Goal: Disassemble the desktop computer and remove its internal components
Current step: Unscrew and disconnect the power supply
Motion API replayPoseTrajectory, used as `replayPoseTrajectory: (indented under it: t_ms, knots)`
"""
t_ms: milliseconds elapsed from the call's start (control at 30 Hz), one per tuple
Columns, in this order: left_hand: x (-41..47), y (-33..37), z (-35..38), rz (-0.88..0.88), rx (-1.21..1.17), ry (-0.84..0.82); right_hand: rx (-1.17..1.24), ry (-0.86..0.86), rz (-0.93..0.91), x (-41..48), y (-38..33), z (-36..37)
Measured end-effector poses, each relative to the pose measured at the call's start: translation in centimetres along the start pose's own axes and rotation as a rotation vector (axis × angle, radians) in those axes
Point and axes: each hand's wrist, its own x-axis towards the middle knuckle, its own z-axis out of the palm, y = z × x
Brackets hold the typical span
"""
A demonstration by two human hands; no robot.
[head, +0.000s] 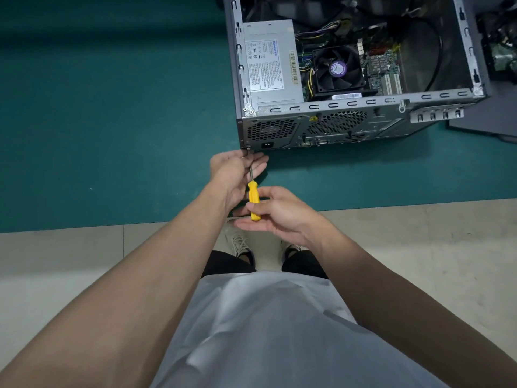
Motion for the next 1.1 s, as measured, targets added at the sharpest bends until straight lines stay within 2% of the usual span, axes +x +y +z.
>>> replayPoseTrajectory:
  t_ms: [67, 133, 233, 333, 400, 467, 533, 600, 667, 767, 833, 900, 1000, 1067, 1100]
  knots:
    - [-0.2, -0.1, 0.1, 0.038, 0.079, 0.035, -0.249, 0.167, -0.069, 0.3, 0.1, 0.3]
    - [-0.1, -0.4, 0.3, 0.098, 0.209, 0.106, -0.379, 0.285, -0.108, 0.6, 0.6, 0.7]
    - [0.1, -0.5, 0.5, 0.127, 0.276, 0.155, -0.271, 0.280, -0.109, 0.5, 0.9, 0.7]
    - [-0.1, -0.4, 0.5, 0.095, 0.181, 0.054, -0.070, 0.087, -0.025, -0.2, 0.8, 0.2]
    - [-0.2, -0.4, 0.5, 0.058, 0.093, 0.008, -0.010, 0.048, -0.011, -0.5, 0.9, 0.0]
    - [-0.3, -0.4, 0.4, 0.046, 0.065, 0.014, -0.088, 0.166, -0.077, -0.3, 1.1, 0.1]
    - [-0.3, -0.4, 0.5, 0.089, 0.154, 0.094, -0.235, 0.314, -0.137, -0.1, 1.3, 0.4]
    - [-0.1, -0.5, 0.6, 0.130, 0.237, 0.173, -0.307, 0.377, -0.146, 0.1, 1.5, 0.7]
    - [0.0, -0.5, 0.7, 0.125, 0.227, 0.183, -0.278, 0.343, -0.146, 0.1, 1.6, 0.8]
    - [-0.2, -0.4, 0.8, 0.095, 0.126, 0.080, -0.063, 0.139, -0.090, -0.4, 1.2, 0.7]
    - [-0.3, -0.3, 0.7, 0.084, 0.088, 0.037, -0.018, 0.100, -0.067, -0.5, 1.0, 0.5]
    - [-0.3, -0.3, 0.5, 0.072, 0.079, 0.033, -0.120, 0.196, -0.114, -0.3, 1.0, 0.4]
    - [-0.1, -0.5, 0.6, 0.111, 0.201, 0.115, -0.451, 0.379, -0.180, 0.1, 1.4, 0.7]
    - [0.3, -0.6, 0.7, 0.147, 0.292, 0.195, -0.631, 0.439, -0.211, 0.3, 1.7, 0.8]
    - [0.4, -0.6, 0.7, 0.154, 0.304, 0.219, -0.633, 0.438, -0.217, 0.4, 1.8, 0.8]
